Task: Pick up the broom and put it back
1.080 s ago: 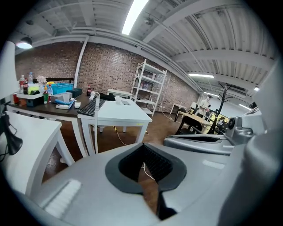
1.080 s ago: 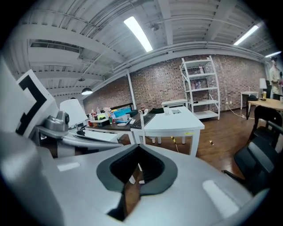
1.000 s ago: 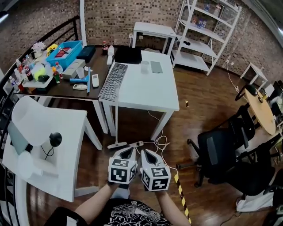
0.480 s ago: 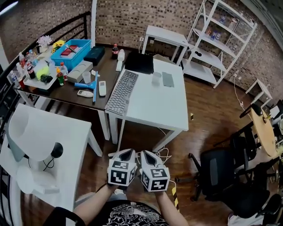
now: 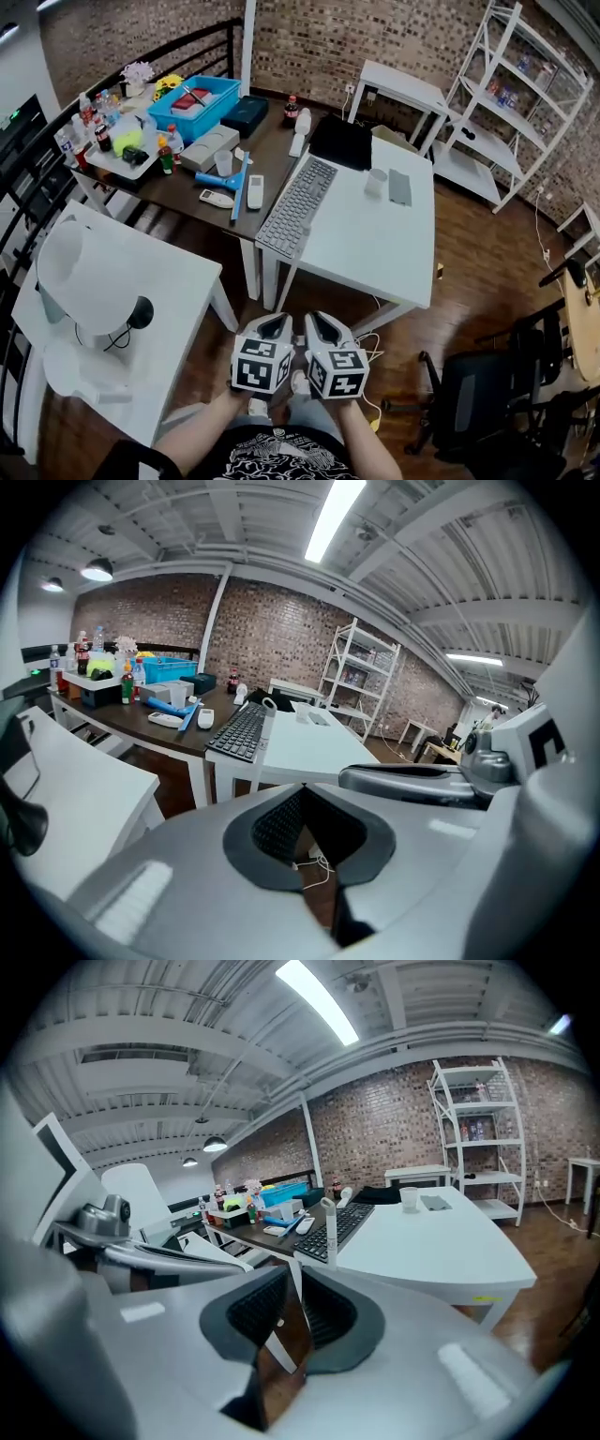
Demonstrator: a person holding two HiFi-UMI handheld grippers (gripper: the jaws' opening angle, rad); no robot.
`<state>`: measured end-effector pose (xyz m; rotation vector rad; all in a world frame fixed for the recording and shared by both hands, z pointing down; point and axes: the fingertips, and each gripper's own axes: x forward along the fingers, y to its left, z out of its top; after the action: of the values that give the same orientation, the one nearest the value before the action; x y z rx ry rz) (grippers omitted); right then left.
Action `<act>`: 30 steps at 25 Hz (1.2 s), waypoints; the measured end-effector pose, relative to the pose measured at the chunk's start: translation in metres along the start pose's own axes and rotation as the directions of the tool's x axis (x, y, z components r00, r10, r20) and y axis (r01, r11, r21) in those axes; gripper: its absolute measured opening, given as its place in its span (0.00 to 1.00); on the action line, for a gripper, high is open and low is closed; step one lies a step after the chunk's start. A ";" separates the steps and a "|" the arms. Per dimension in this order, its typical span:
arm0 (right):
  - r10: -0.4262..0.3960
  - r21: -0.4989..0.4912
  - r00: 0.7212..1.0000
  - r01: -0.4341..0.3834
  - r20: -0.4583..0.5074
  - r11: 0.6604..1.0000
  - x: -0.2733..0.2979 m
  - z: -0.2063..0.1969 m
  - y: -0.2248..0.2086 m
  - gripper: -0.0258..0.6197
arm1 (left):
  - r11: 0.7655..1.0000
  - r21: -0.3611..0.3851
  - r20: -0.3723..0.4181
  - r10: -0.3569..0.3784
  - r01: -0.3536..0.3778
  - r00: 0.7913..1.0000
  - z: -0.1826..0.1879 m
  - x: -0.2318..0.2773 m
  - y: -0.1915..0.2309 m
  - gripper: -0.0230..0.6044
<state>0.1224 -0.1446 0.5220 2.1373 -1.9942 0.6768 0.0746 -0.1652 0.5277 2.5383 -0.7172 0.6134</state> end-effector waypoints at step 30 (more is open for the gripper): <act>0.297 -0.050 0.952 -0.301 -0.076 0.952 0.189 0.033 -0.075 0.31 | 0.925 -0.119 0.060 0.369 -0.361 0.927 0.061 0.094 0.061 0.05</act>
<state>0.2063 -0.3220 0.5856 1.7696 -2.2938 0.7084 0.1294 -0.2791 0.5440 2.3570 -1.2374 0.5732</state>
